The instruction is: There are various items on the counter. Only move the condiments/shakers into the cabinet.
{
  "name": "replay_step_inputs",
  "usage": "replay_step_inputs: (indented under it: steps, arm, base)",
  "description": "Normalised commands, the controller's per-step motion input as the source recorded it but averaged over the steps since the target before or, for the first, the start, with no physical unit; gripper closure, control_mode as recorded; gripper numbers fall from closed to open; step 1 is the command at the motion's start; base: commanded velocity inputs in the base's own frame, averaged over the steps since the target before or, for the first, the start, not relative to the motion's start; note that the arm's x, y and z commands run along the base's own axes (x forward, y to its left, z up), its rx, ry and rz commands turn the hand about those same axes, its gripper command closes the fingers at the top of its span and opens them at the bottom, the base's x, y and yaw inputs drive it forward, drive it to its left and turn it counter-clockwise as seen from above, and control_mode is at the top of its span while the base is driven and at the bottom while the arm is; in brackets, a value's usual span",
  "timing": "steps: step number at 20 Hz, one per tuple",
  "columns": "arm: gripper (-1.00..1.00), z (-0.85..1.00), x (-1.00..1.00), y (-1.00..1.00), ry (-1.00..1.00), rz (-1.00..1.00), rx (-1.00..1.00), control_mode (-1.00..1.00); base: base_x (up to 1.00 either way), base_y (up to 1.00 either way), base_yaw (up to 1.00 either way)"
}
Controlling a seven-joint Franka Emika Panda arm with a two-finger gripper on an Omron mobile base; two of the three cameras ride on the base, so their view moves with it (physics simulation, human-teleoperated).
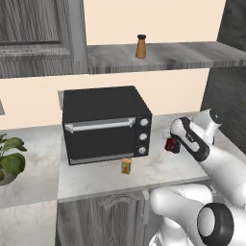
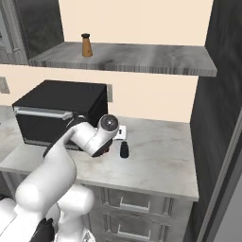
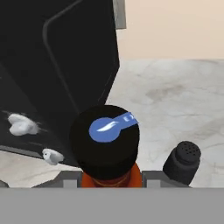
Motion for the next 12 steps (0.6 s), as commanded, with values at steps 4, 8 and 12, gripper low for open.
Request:
replay_step_inputs:
  steps: [4,8,12]
  arm:
    - [1.00,1.00,-0.43,0.23,0.03,-0.01,0.00,-1.00]
    - [1.00,1.00,-0.48,0.01,0.02,0.00,0.00,-1.00]
    - [1.00,1.00,-0.52,0.00,0.00,0.00,0.00,-1.00]
  base:
    - [0.00,0.00,0.00]
    - [0.00,0.00,0.00]
    - [0.00,0.00,0.00]
